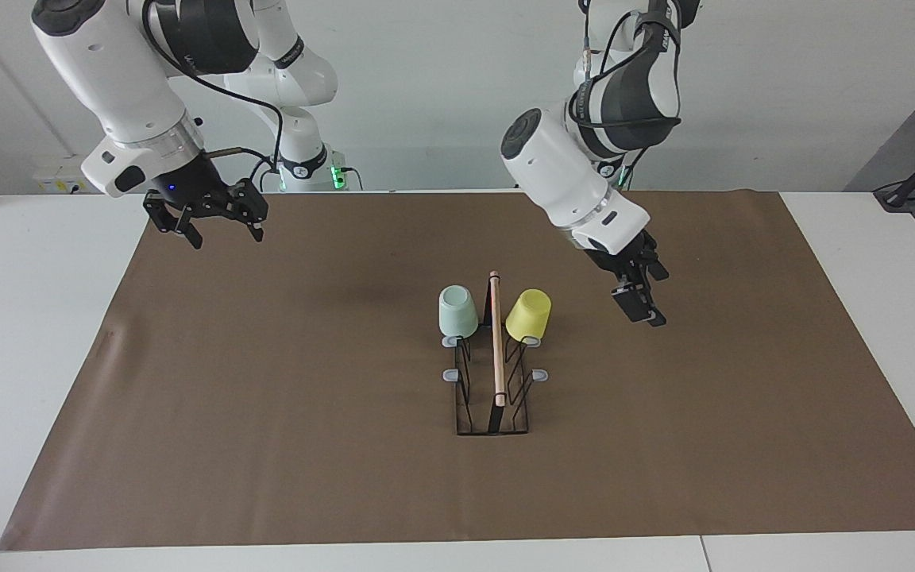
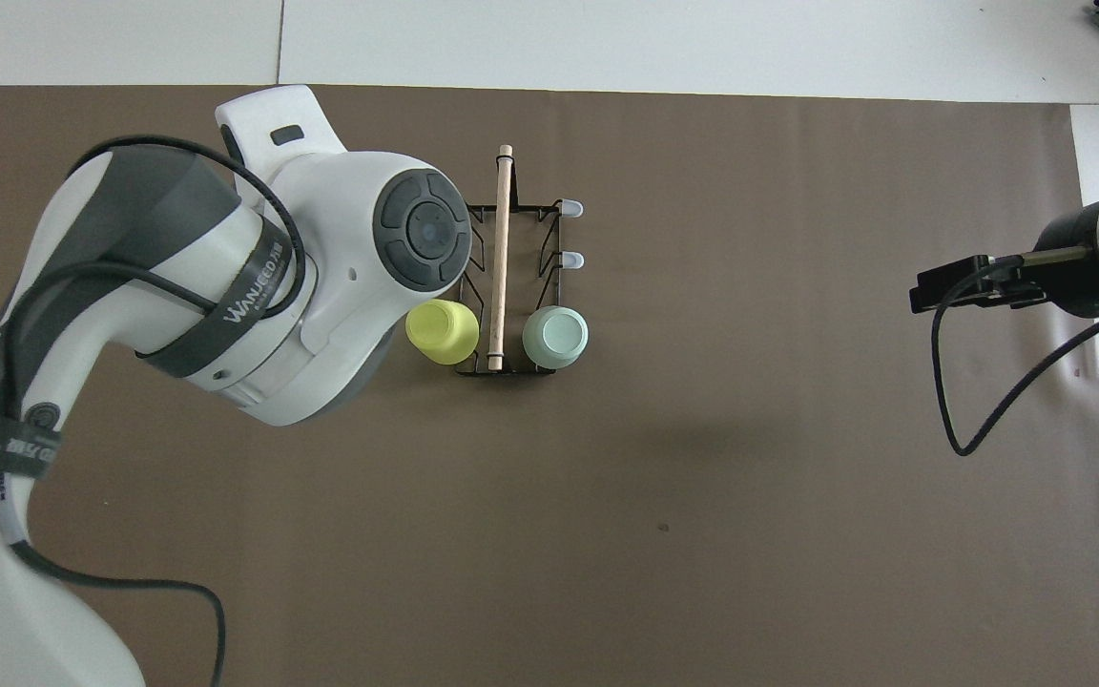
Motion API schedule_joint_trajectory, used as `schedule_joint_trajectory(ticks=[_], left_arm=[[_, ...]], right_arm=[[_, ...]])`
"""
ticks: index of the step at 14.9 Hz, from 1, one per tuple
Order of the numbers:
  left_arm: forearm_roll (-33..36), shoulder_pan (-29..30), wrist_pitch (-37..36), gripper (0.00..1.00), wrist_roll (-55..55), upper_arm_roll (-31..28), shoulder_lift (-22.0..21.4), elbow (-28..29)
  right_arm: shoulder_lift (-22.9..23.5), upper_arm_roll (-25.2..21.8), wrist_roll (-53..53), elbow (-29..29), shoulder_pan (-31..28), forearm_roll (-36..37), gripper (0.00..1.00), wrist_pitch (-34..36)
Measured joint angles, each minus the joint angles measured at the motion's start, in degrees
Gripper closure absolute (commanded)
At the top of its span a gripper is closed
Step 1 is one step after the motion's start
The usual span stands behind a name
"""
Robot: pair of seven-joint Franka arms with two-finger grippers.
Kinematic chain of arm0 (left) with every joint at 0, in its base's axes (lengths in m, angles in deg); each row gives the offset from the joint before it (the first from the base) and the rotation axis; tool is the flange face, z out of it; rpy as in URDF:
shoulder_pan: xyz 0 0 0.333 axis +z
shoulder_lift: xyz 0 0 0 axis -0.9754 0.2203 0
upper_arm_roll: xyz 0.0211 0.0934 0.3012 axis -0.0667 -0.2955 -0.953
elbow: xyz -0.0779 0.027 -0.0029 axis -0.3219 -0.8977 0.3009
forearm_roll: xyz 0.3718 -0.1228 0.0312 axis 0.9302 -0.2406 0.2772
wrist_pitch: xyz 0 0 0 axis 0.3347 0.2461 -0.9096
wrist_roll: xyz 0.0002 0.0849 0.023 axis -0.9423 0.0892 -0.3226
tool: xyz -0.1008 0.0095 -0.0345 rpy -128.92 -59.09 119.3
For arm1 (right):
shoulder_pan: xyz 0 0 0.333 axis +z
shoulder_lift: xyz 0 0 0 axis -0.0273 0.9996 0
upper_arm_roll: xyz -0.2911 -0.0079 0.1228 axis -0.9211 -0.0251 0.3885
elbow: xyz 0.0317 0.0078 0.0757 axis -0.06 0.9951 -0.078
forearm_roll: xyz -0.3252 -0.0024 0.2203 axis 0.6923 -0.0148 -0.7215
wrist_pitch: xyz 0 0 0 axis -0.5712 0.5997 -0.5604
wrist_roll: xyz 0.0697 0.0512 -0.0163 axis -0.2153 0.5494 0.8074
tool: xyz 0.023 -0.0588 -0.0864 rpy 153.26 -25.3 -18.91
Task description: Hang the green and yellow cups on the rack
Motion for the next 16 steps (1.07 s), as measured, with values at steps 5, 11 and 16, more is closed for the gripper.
schedule_joint_trajectory(ticks=[5,11,16], left_arm=[[-6.65,7.34,6.42,0.00,10.24,0.02,-0.71,0.14],[-20.47,16.69,15.34,0.00,30.63,0.14,-0.76,0.74],[-37.17,25.31,17.17,0.00,61.60,2.01,-0.81,0.79]], right_arm=[[0.06,-0.30,0.00,-0.09,0.02,0.00,0.00,0.00],[0.14,-0.31,0.00,-0.16,0.37,0.00,0.00,0.12],[0.14,-0.31,0.00,-0.20,0.80,0.02,0.00,0.96]])
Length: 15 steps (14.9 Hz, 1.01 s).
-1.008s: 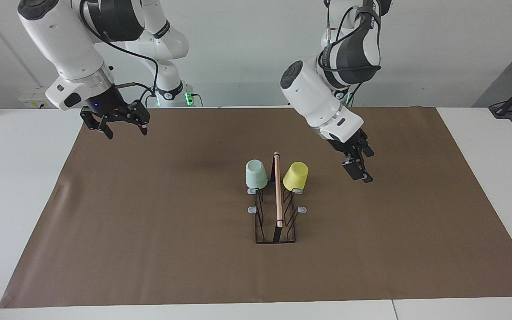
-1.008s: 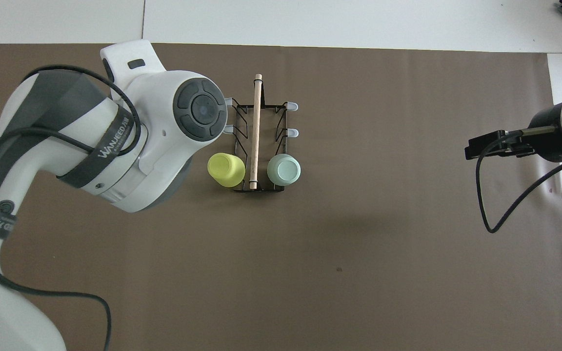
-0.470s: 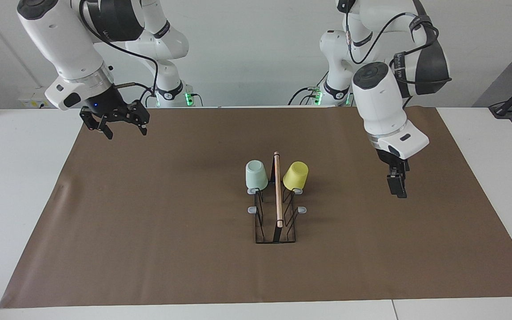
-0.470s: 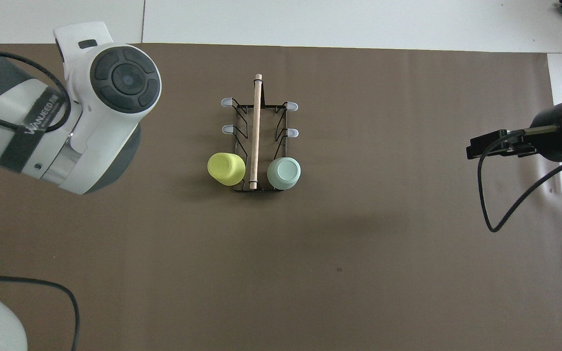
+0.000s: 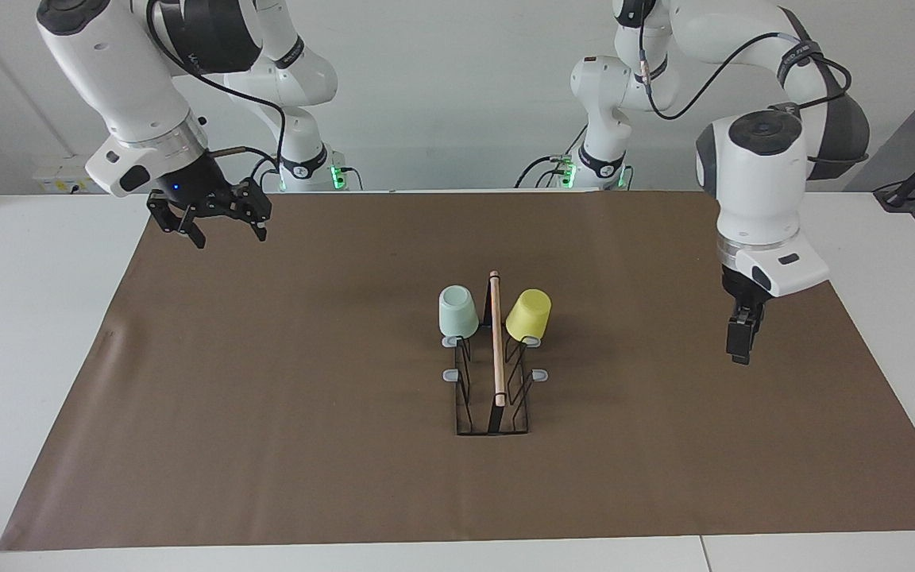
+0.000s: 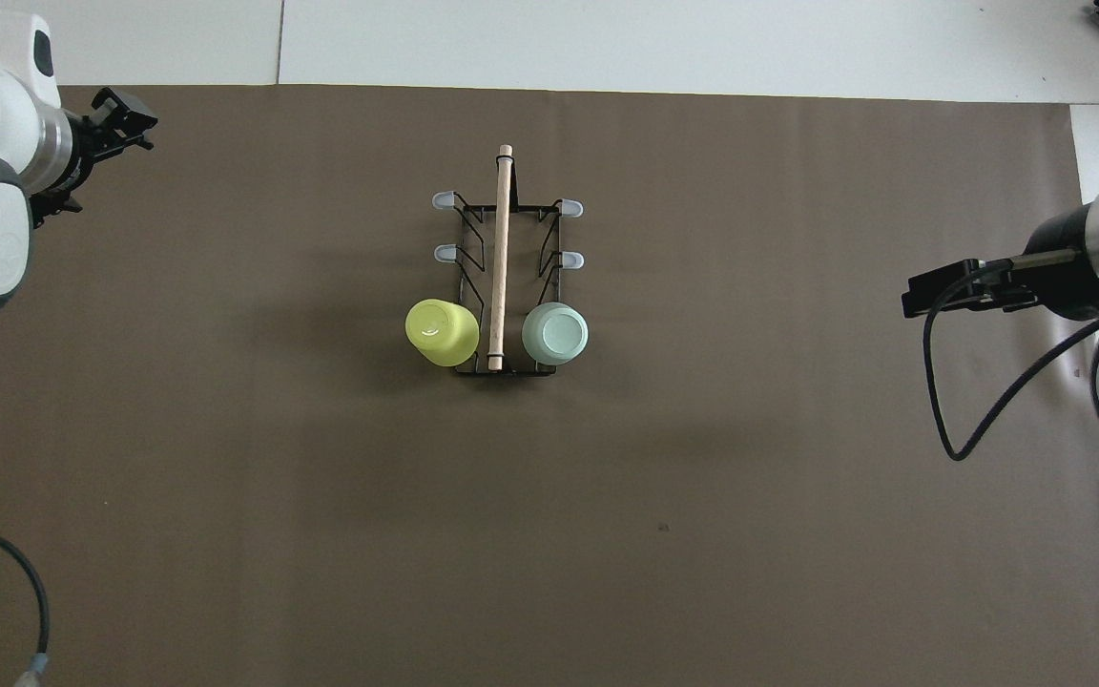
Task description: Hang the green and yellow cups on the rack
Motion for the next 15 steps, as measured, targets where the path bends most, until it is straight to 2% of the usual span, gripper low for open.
schedule_joint_trajectory(ticks=[3,5,8,12,15], left_arm=[[-4.27,10.48,-1.70,0.00,14.82,9.78,-0.56,-0.02],[-4.72,13.01,-5.65,0.00,24.11,12.50,-2.02,-0.13],[-4.85,12.00,-15.44,0.00,32.87,13.02,-6.46,-0.16],[-4.85,8.67,-28.05,0.00,36.08,11.57,-13.15,0.00],[-4.85,8.60,-30.26,0.00,36.47,11.20,-17.47,2.71]], right_arm=[[0.00,-0.05,0.00,0.00,-0.55,0.01,0.00,0.55],[0.00,0.04,0.00,-0.01,-0.57,0.01,0.00,0.68],[0.00,0.13,0.00,-0.13,-0.57,0.01,0.00,0.72],[0.00,0.21,0.00,-0.29,-0.59,0.01,0.00,0.75],[0.00,0.33,0.00,-0.42,-0.59,0.01,0.00,0.76]])
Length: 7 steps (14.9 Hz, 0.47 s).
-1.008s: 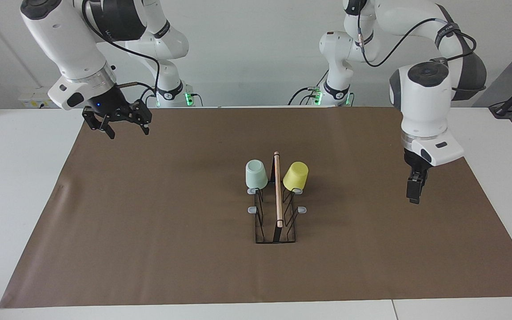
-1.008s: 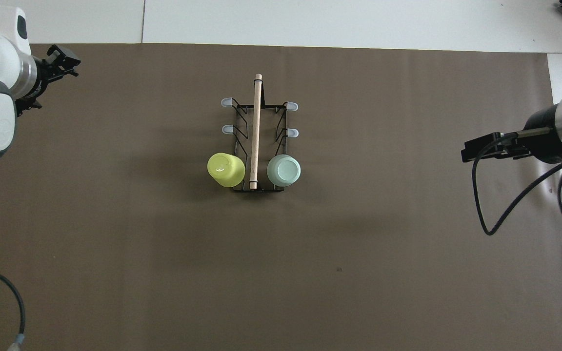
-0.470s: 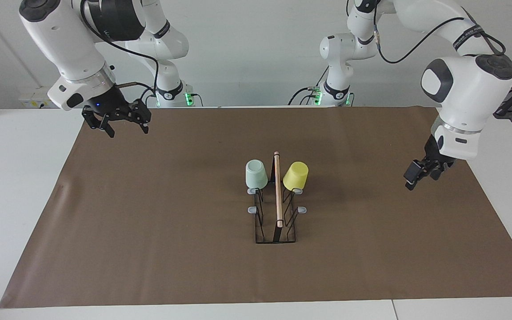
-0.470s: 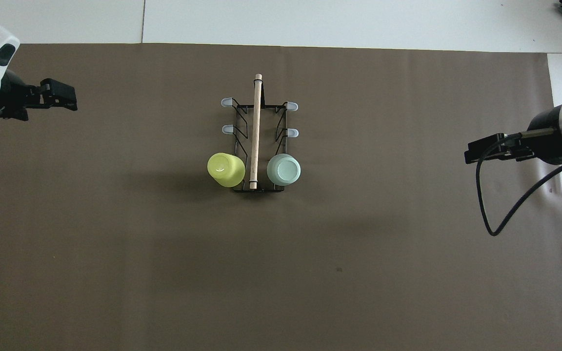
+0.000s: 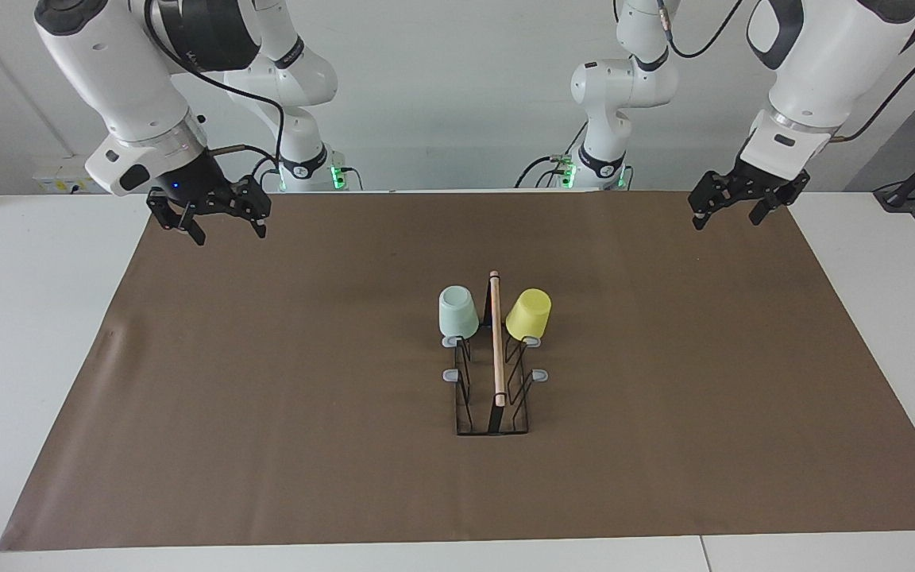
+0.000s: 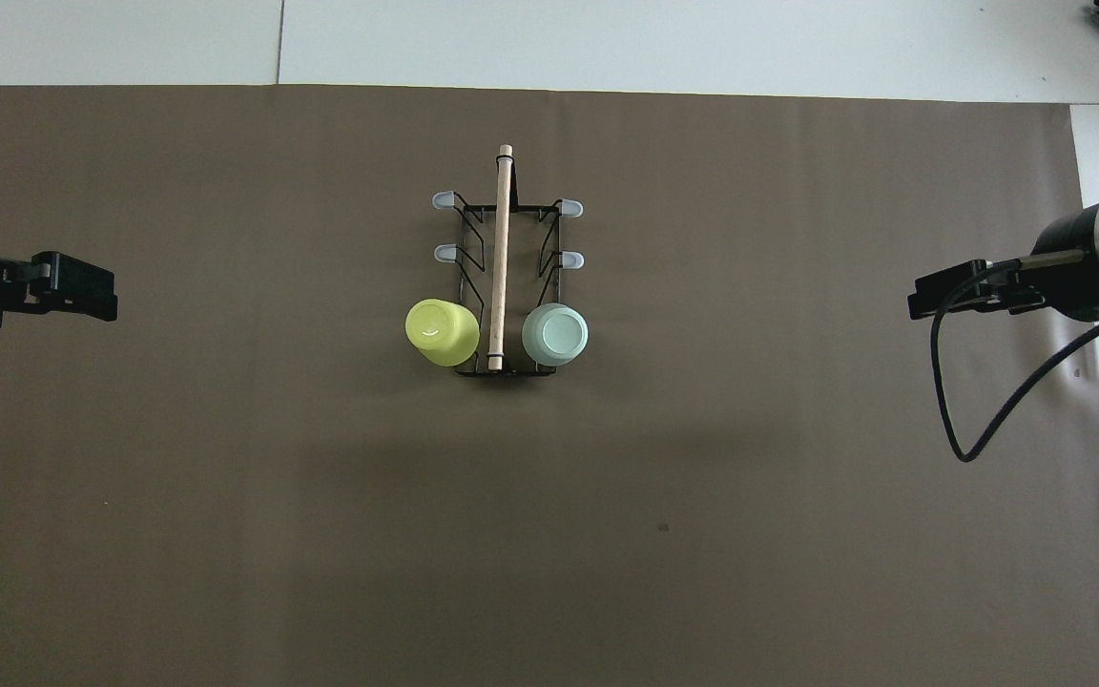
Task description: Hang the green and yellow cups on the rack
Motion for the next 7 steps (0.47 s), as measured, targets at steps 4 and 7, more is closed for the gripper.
schedule_joint_trajectory(ticks=[4,7], left_arm=[[-0.04,0.00,0.07,0.00,0.36,-0.13,-3.23,3.93],[-0.41,0.10,-1.37,0.00,0.70,-0.26,-3.63,2.71]], right_arm=[[0.00,0.20,0.00,-0.20,0.01,0.00,0.00,0.00],[0.00,0.21,0.00,-0.22,0.02,0.00,0.00,0.00]])
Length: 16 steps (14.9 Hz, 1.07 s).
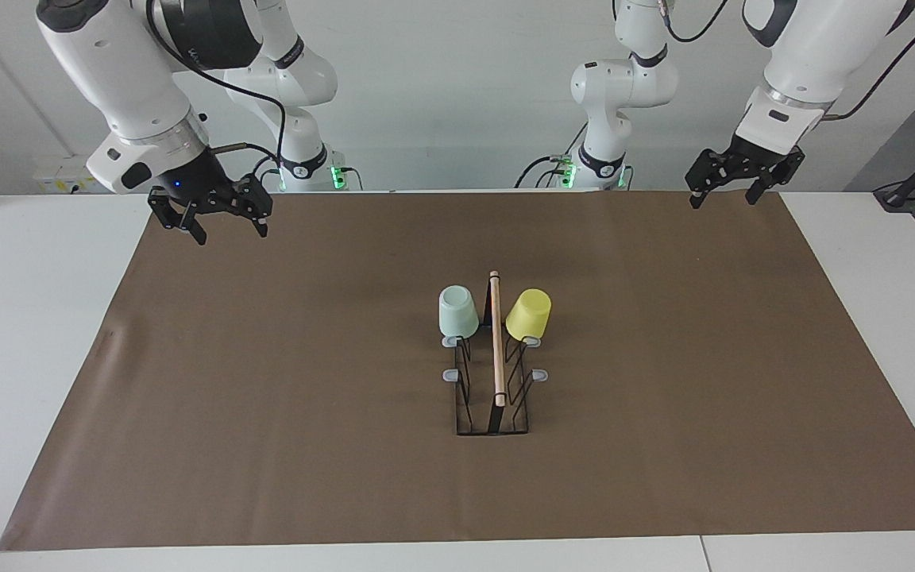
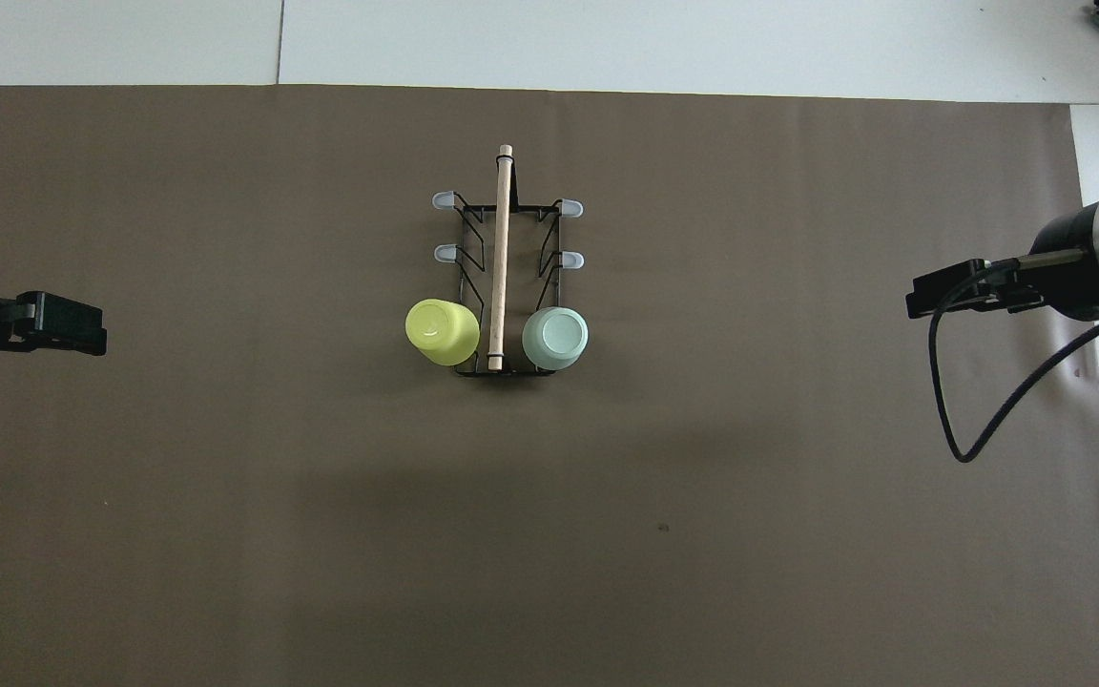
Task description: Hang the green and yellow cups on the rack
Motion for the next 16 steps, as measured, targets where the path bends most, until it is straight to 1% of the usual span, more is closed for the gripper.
schedule_joint_trajectory(ticks=[3,6,10,16], left_arm=[[-0.61,0.50,-1.01,0.00,1.10,-0.19,0.00,-1.09],[-0.69,0.59,-1.66,0.00,4.27,-0.41,0.02,-1.07],[-0.69,1.43,-1.92,0.00,8.59,-0.53,0.02,-1.05],[-0.69,2.08,-2.17,0.00,9.62,-0.64,0.02,-0.21]], right_arm=[[0.00,0.01,0.00,-0.07,0.01,1.11,0.00,-0.02],[0.00,0.04,0.00,-0.10,0.05,2.95,0.00,-0.34],[0.00,0.06,0.00,-0.10,0.06,3.47,0.00,-0.47],[0.00,0.06,0.00,-0.10,0.06,3.54,0.00,-0.48]])
